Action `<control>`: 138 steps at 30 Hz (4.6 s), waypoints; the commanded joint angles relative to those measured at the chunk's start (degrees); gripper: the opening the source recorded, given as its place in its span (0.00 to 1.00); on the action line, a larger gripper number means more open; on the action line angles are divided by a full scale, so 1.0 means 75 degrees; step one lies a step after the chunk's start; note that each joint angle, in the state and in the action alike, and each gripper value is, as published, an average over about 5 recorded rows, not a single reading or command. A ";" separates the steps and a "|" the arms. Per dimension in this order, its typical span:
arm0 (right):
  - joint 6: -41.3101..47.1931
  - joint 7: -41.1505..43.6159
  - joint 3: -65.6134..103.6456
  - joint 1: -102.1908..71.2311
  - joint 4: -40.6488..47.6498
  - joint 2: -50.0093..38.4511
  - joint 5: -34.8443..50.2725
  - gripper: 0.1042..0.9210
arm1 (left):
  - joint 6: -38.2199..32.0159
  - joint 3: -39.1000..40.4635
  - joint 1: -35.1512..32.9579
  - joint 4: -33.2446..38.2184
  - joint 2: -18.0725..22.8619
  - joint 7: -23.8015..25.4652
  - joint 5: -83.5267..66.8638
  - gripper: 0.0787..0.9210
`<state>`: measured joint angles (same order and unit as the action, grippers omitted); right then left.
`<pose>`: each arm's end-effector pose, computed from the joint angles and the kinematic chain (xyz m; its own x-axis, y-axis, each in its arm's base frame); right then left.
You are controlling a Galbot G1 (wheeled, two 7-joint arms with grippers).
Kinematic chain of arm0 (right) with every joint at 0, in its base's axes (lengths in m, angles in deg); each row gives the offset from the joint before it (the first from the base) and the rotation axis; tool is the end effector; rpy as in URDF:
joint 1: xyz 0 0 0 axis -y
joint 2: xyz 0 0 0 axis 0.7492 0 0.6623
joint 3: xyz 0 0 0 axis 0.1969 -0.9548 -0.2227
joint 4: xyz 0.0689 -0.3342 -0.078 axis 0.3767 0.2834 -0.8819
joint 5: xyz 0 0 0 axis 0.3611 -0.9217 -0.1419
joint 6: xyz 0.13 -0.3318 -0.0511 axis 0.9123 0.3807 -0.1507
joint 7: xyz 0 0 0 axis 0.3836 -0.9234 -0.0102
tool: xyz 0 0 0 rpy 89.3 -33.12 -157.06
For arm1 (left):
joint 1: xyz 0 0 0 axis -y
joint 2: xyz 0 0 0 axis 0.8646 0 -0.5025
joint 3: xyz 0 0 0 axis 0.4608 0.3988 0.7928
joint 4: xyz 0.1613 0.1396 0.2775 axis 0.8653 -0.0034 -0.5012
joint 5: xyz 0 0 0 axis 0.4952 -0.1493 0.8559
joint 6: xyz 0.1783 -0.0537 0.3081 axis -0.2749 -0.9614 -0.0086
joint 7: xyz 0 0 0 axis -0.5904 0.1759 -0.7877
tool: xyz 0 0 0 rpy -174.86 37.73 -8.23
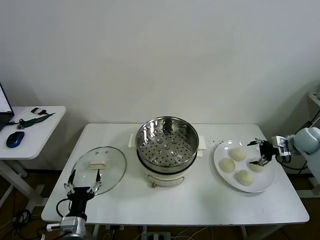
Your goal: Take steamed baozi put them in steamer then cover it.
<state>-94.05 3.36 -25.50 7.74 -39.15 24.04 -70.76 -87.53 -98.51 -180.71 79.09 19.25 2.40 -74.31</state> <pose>0.5292 -0.3132 -0.1912 -0.2841 -0.2234 0.9324 -0.9578 0.0228 -0.2864 0.1742 0.0670 -0.3553 -0.9849 -0.1591 0.0687 -0.1441 0.9720 0.1855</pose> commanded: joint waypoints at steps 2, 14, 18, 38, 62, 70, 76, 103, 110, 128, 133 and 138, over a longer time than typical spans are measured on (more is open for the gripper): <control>-0.0567 0.0969 -0.1244 0.2111 0.2759 0.1742 -0.1859 0.88 | 0.0085 -0.0052 0.0024 0.0002 -0.0054 -0.0056 -0.0015 0.88; -0.0844 0.0207 0.0086 0.1693 0.3807 0.2960 -0.3511 0.88 | 0.0094 -0.0128 0.0017 -0.0081 -0.0104 -0.0078 -0.0018 0.88; -0.0864 -0.0040 0.0265 0.1571 0.3905 0.3110 -0.3806 0.88 | 0.0095 -0.0134 0.0023 -0.0092 -0.0107 -0.0079 -0.0021 0.88; -0.0915 -0.0409 0.0621 0.1397 0.4068 0.3234 -0.4597 0.85 | 0.0081 -0.0203 0.0020 -0.0085 -0.0125 -0.0073 -0.0032 0.88; -0.1544 0.0813 -0.2217 0.3283 0.2495 0.2548 -0.0955 0.73 | 0.0068 -0.0341 -0.0176 0.0093 -0.0147 -0.0073 -0.0101 0.88; -0.2302 0.1100 -0.4591 0.5311 0.1631 0.3086 0.0355 0.73 | 0.0088 -0.0300 -0.0236 0.0137 -0.0130 -0.0065 -0.0091 0.88; -0.2847 0.1104 -0.5357 0.5823 0.0561 0.3801 0.0312 0.74 | 0.0092 -0.0245 -0.0287 0.0140 -0.0123 -0.0068 -0.0086 0.88; -0.4742 -0.0265 -0.4908 0.3749 -0.0112 0.5651 -0.3703 0.74 | 0.0152 -0.0172 -0.0312 0.0173 -0.0271 -0.0091 -0.0170 0.88; -0.4752 -0.0374 -0.4895 0.3400 0.0036 0.5590 -0.3850 0.74 | 0.0153 -0.0172 -0.0339 0.0177 -0.0265 -0.0126 -0.0182 0.88; -0.4745 -0.0480 -0.4877 0.3480 -0.0208 0.5282 -0.3630 0.88 | 0.0149 -0.0193 -0.0409 0.0217 -0.0232 -0.0146 -0.0169 0.88; -0.4750 -0.0200 -0.4987 0.4026 -0.1017 0.4707 -0.2935 0.88 | 0.0156 -0.0191 -0.0448 0.0277 -0.0236 -0.0155 -0.0151 0.88; -0.4532 -0.0014 -0.5122 0.4644 -0.1689 0.3933 -0.1917 0.88 | 0.0160 -0.0193 -0.0493 0.0348 -0.0237 -0.0164 -0.0139 0.88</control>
<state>-129.20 1.70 -63.14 36.98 -44.56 60.37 -93.93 -86.38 -99.95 -184.19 81.32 17.48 1.23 -75.48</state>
